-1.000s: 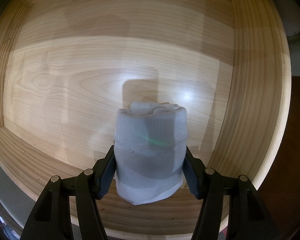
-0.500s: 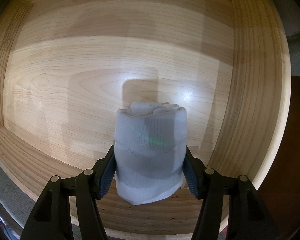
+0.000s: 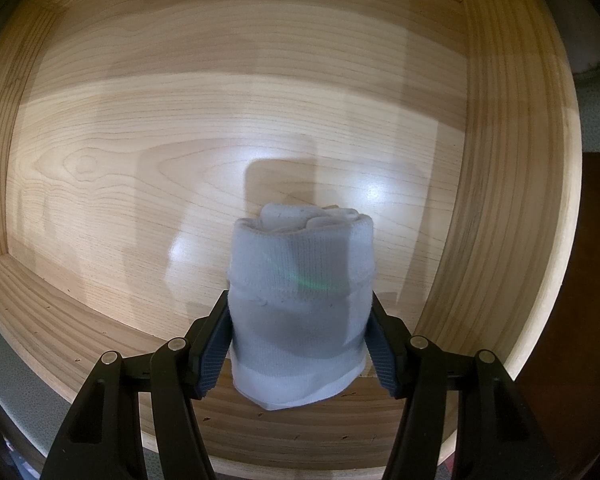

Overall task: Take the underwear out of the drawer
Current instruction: 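Move the empty left gripper back above the empty drawer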

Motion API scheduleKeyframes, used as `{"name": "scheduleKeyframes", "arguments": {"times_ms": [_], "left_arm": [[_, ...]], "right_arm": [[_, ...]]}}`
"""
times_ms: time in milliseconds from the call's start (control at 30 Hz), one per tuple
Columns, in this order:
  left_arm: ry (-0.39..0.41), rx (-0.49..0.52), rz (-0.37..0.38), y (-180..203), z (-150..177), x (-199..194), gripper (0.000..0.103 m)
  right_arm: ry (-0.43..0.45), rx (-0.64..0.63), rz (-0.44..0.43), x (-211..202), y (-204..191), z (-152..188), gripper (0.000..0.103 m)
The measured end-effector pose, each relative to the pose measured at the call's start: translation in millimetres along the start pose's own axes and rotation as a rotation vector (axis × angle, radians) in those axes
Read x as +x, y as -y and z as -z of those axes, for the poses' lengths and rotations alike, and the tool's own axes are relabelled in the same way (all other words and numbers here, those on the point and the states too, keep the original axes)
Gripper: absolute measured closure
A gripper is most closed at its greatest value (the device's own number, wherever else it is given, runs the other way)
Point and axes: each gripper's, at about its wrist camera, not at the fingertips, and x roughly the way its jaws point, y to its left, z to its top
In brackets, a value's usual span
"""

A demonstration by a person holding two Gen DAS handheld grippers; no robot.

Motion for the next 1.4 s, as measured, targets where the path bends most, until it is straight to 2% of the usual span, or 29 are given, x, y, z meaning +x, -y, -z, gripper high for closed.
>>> {"name": "scheduleKeyframes", "arguments": {"times_ms": [433,1067,1400], "left_arm": [[-0.019,-0.093,0.049,-10,8,3,0.045],[-0.040,-0.104,0.081,0,9,-1,0.045],[-0.054,-0.112,0.067,-3,13,6,0.045]], "right_arm": [[0.006,0.005,0.001,-1,1,-1,0.047],[0.014,0.012,0.000,-1,3,-3,0.049],[0.079,0.023,0.025,-10,3,4,0.054]]}}
